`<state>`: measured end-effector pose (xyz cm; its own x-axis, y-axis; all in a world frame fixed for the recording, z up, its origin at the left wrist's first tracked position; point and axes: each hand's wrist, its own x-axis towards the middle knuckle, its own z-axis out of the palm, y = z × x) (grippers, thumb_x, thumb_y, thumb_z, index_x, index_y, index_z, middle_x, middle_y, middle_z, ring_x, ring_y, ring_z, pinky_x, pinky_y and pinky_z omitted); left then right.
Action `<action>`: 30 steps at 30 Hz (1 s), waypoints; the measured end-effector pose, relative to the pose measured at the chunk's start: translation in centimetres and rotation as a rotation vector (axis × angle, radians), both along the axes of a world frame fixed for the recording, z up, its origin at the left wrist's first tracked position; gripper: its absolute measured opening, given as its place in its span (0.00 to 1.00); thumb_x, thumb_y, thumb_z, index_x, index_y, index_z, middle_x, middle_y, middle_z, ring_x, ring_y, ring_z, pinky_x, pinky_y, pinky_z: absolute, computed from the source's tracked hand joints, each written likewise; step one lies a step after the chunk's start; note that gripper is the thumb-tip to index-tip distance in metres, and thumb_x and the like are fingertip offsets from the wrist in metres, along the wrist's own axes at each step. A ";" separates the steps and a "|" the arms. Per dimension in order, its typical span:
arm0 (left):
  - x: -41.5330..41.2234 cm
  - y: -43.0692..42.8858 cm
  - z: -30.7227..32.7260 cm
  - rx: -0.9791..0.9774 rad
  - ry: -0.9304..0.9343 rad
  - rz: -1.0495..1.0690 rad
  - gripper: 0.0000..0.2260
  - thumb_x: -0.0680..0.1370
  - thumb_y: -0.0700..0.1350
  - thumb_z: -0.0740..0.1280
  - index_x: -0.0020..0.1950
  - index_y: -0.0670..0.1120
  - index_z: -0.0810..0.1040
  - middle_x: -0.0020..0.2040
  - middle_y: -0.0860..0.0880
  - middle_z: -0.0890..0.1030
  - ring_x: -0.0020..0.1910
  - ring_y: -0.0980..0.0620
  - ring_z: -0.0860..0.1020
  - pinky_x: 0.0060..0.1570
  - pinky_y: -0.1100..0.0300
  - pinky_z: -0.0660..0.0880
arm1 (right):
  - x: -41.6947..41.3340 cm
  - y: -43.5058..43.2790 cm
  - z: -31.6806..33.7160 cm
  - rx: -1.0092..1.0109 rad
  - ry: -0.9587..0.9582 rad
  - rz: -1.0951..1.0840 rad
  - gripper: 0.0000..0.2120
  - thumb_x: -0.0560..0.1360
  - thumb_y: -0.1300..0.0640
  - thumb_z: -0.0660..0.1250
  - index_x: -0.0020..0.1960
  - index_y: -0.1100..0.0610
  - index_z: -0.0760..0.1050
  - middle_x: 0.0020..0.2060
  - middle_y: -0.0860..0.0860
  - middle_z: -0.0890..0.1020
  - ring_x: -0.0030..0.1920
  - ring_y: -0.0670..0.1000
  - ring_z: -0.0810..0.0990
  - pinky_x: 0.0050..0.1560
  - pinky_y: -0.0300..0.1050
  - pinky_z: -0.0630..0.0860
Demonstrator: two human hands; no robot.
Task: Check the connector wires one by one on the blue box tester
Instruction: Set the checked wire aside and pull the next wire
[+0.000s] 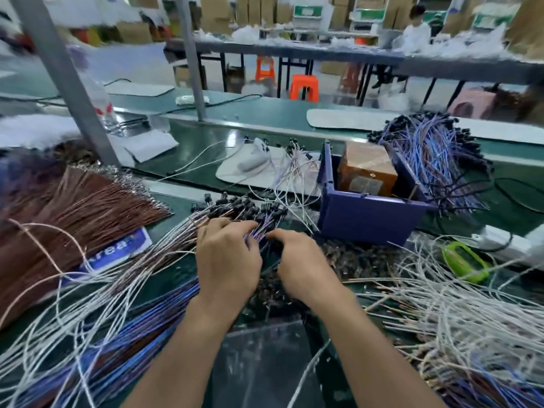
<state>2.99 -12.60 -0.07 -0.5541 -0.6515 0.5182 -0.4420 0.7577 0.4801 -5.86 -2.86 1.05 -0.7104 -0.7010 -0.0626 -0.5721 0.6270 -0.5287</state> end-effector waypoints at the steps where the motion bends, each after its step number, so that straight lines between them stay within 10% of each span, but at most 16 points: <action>1: -0.1 -0.1 -0.2 -0.006 -0.004 0.004 0.13 0.70 0.36 0.78 0.53 0.47 0.88 0.43 0.44 0.86 0.50 0.43 0.81 0.56 0.50 0.75 | -0.3 -0.2 -0.2 -0.020 0.010 -0.002 0.31 0.70 0.70 0.65 0.67 0.46 0.77 0.58 0.51 0.82 0.54 0.53 0.80 0.53 0.47 0.79; 8: -0.1 -0.3 -0.7 0.081 -0.081 -0.027 0.09 0.73 0.37 0.73 0.46 0.50 0.89 0.47 0.53 0.88 0.55 0.47 0.78 0.59 0.52 0.68 | -1.1 -2.1 -1.2 -0.121 0.011 -0.101 0.02 0.76 0.54 0.66 0.48 0.48 0.74 0.42 0.48 0.79 0.44 0.54 0.77 0.44 0.48 0.74; 21: -0.3 -1.2 -0.2 0.369 -0.014 0.038 0.18 0.76 0.43 0.72 0.66 0.56 0.83 0.50 0.53 0.87 0.52 0.48 0.83 0.55 0.57 0.76 | -2.1 -5.6 0.0 -0.076 0.009 -0.550 0.24 0.76 0.35 0.65 0.35 0.55 0.72 0.29 0.49 0.72 0.33 0.55 0.73 0.31 0.43 0.61; 26: -0.1 -2.2 -0.1 0.472 -0.008 0.016 0.18 0.75 0.41 0.72 0.63 0.56 0.84 0.37 0.64 0.82 0.46 0.57 0.82 0.51 0.65 0.73 | -2.3 -5.8 0.0 -0.121 -0.009 -0.582 0.19 0.75 0.44 0.66 0.32 0.57 0.76 0.26 0.47 0.78 0.26 0.48 0.75 0.27 0.38 0.60; 30: -0.2 -1.9 -0.2 0.360 -0.021 -0.004 0.11 0.73 0.50 0.76 0.55 0.59 0.87 0.49 0.55 0.87 0.48 0.51 0.83 0.51 0.61 0.76 | -0.8 -4.6 0.3 -0.267 0.220 -0.536 0.17 0.76 0.45 0.64 0.33 0.55 0.77 0.26 0.45 0.77 0.29 0.52 0.75 0.33 0.43 0.66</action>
